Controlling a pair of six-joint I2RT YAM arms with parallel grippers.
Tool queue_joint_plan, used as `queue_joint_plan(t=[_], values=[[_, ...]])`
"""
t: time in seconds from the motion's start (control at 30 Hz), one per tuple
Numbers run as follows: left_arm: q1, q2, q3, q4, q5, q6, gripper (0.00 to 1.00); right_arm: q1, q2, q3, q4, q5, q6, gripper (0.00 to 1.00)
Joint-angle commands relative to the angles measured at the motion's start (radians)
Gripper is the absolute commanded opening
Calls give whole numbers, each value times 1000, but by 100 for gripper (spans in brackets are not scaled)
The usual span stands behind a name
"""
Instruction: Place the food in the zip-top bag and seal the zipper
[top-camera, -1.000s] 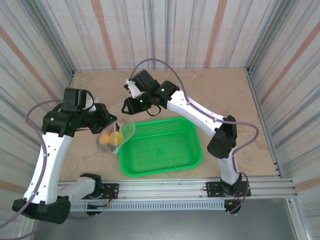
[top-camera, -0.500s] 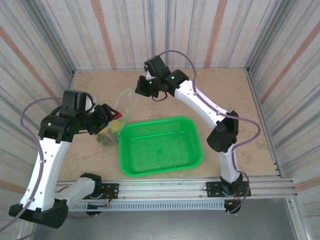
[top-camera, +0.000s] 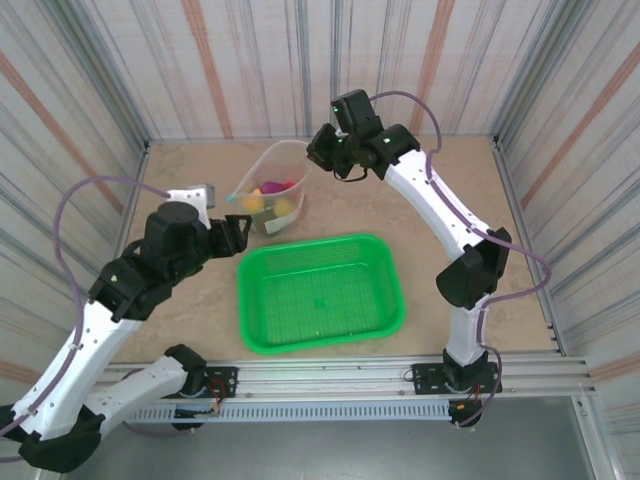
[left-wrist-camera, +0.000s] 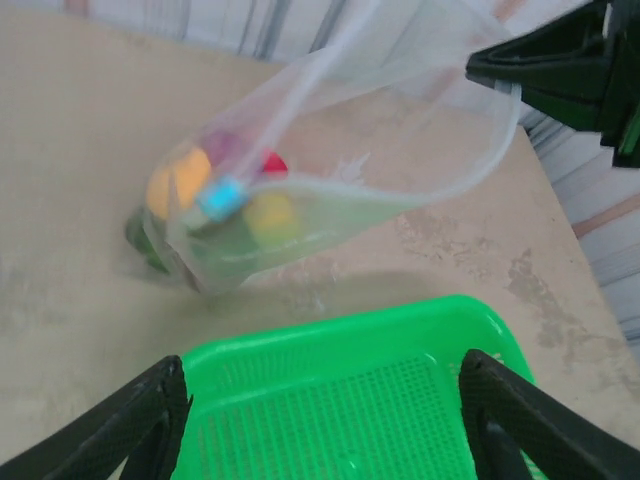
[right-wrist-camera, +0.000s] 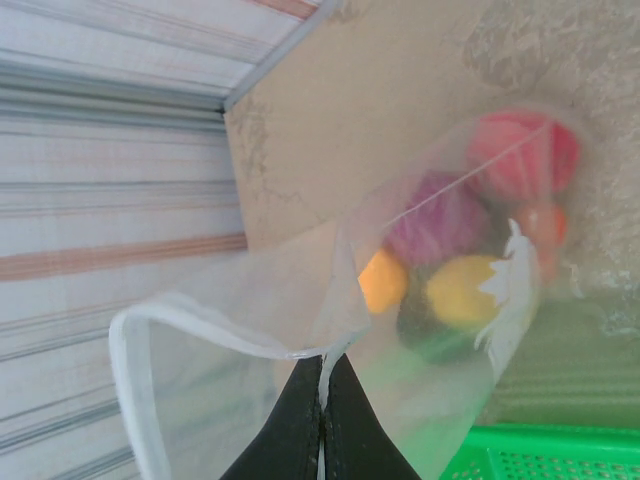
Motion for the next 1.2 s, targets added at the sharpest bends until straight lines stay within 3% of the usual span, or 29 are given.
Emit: queue_joint_plan(t=[0.0,0.23,0.3,0.37,0.43,0.53,0.73,0.83,0.93,1.17], values=[[-44,36,-58,263,-16,299,76,-36,-57,-8,-75,-56,0,0],[-29,43,-258,575,70,543,81,-129,-82,-9,-171,-171,-115,0],[30,62,-289,634,151,523,79,-150,-73,11,-219,-206,-167,0],[130,88,-313,699,350,468,68,-173,-71,16,-267,-232,-212,0],[193,120,-349,795,386,392,66,-193,-70,10,-302,-256,-252,0],[204,157,-410,947,424,427,66,-217,-68,4,-340,-301,-304,0],[204,279,-406,1065,600,570,64,-267,-68,-16,-353,-396,-321,0],[206,321,-421,1188,611,588,65,-288,-71,-31,-345,-436,-320,0],[205,374,-346,1126,664,631,63,-301,-70,-47,-342,-472,-319,0],[205,402,-326,1135,693,625,45,-318,-71,-55,-338,-489,-324,0]])
